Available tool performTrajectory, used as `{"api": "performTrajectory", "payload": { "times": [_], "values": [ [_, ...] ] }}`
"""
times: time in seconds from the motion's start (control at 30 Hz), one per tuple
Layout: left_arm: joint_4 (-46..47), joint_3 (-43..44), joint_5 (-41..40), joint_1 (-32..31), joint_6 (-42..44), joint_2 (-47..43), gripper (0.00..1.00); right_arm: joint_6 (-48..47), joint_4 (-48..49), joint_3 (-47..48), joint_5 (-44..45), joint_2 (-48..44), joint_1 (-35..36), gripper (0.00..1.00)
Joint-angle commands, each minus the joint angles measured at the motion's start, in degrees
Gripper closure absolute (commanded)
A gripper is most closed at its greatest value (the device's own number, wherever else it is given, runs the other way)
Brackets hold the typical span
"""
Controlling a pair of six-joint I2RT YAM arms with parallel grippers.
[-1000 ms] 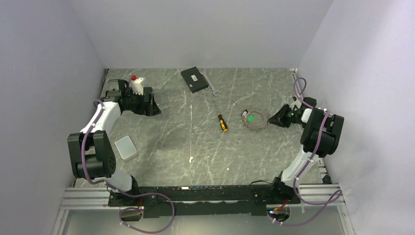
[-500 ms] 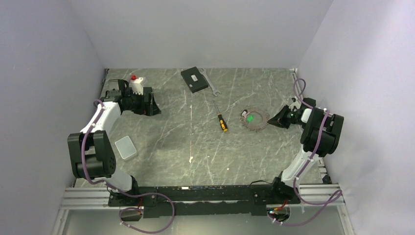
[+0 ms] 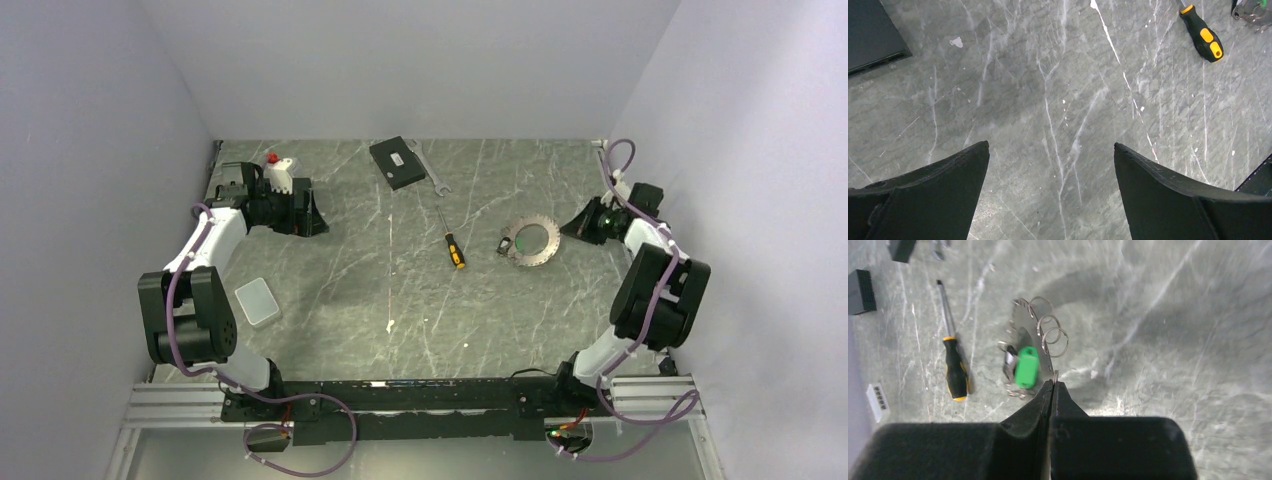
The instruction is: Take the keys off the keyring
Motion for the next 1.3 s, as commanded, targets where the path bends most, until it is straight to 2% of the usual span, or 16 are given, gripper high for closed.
{"api": "performTrajectory", "payload": {
  "times": [0.0,0.3,0.5,0.8,1.03,1.27],
  "values": [
    [1.26,0.74,0.29,-0.18,-0.93,-1.61,0.01,-6.0,0.16,4.06,-2.29,-7.37,0.29,1.0],
    [0.94,1.02,0.91,-0.18,-1.21,-1.51,0.01,-7.08,0.84,4.9,-2.38,-15.23,2.44,1.0],
    [0.58,1.31,2.1,-0.17,-1.07,-1.96,0.01,-9.46,-0.26,6.07,-0.1,-20.35,6.95,1.0],
    [-2.6,5.3,10.32,-0.71,0.8,-4.24,0.01,-9.35,-3.9,11.99,-2.03,-23.57,13.02,1.0],
    [-6.83,11.95,17.69,-5.64,3.77,-5.6,0.01,-8.49,-6.34,15.94,-5.79,-25.62,19.18,1.0],
    [-7.65,18.38,23.9,-14.83,4.67,-3.67,0.01,-7.43,-7.57,17.24,-9.16,-26.68,26.66,1.0]
  ]
}}
